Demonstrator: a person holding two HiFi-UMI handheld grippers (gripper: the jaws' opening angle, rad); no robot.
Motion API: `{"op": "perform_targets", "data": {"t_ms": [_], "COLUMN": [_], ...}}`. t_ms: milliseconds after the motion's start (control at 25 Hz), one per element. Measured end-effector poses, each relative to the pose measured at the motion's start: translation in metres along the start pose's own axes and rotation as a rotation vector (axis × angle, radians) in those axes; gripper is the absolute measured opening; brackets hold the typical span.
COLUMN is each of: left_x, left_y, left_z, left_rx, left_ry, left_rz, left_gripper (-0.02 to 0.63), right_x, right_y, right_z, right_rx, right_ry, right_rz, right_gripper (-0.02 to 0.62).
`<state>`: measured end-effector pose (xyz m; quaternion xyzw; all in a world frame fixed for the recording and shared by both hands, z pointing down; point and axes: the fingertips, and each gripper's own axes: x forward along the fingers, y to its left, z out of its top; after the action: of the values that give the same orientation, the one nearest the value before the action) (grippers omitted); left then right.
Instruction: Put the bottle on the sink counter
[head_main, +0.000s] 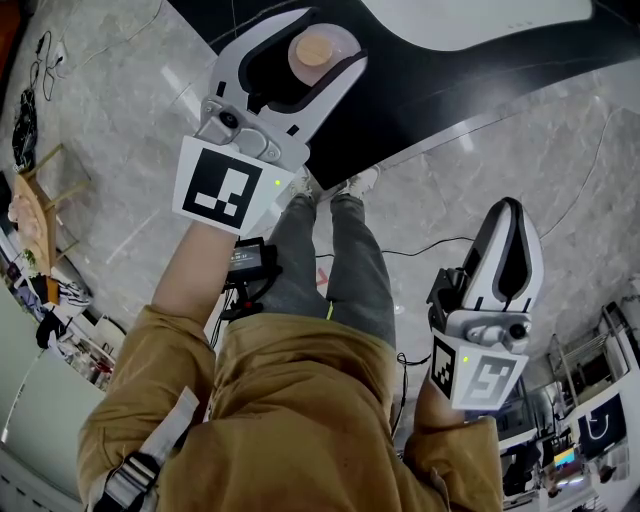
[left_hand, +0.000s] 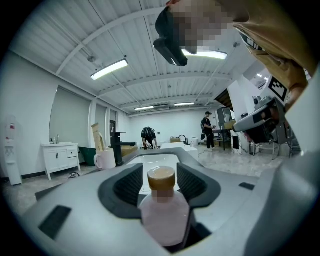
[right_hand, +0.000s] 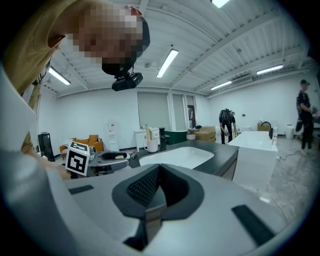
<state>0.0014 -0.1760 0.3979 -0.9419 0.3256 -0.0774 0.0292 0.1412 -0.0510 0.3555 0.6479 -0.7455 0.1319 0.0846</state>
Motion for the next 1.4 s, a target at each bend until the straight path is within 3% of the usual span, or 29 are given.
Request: {"op": "perform_targets", "data": {"t_ms": [1120,1400], "left_x": [-0.010,-0.012], "left_y": [-0.006,-0.003], "left_z": [0.024,0.030], "left_rx": [0.028,0.049], "left_ry": [-0.024,-0.035], "left_rz": [0.005,0.013], "left_gripper": [0.198,0.140], "right_x": [-0.020,-0.022], "right_y": [0.005,0.007], "right_z": [0.028,0.034], "right_rx": [-0.027,-0.035], "right_ry": [-0.063,-0.079], "right_rz": [-0.012,-0.013], "right_gripper": [0.005,0.005]}}
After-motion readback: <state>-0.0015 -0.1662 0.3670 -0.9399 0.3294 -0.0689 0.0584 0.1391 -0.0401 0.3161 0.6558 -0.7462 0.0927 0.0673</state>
